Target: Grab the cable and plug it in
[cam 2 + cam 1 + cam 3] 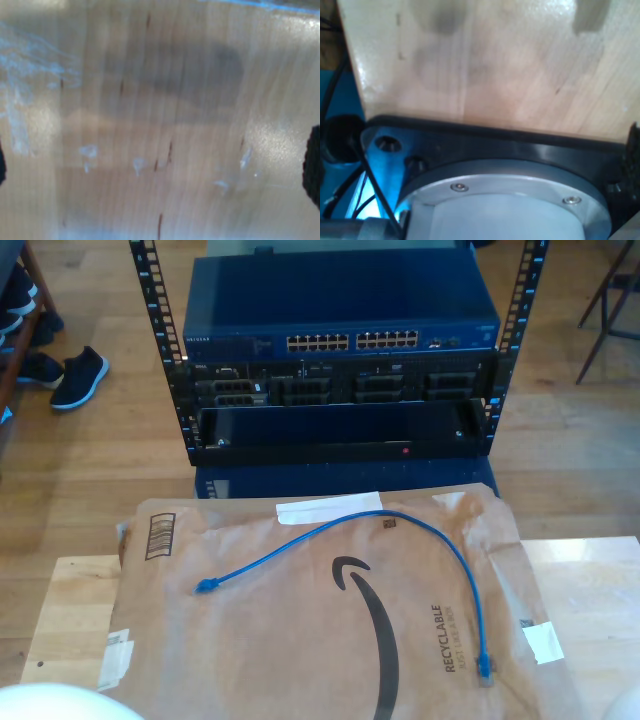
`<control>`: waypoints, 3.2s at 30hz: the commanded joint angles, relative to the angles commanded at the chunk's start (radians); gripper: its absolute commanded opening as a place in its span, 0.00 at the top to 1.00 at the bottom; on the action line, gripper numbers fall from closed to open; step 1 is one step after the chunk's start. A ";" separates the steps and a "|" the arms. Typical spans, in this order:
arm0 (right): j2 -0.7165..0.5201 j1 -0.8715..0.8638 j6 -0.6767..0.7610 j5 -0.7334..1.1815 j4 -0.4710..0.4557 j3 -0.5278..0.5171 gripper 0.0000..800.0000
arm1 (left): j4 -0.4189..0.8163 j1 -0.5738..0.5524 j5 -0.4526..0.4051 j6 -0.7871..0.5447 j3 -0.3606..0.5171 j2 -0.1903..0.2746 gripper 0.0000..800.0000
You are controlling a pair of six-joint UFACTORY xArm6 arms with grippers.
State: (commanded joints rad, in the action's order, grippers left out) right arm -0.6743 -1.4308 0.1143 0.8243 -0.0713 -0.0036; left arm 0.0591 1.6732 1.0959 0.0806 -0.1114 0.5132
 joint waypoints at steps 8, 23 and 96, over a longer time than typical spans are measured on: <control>-0.072 0.000 0.012 0.170 0.008 0.106 0.00 | 0.025 0.000 0.032 0.002 -0.025 0.034 0.00; -0.074 0.103 0.149 0.226 0.009 0.241 0.00 | 0.020 -0.236 0.371 0.236 -0.285 0.072 0.00; 1.143 2.120 1.781 0.055 0.138 1.376 0.24 | -0.413 -1.323 0.270 1.318 -0.671 -0.209 0.00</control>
State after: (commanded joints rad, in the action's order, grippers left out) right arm 0.4687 0.6897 1.8957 0.8796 0.0667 1.3727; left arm -0.3537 0.3506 1.3660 1.3986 -0.7819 0.3046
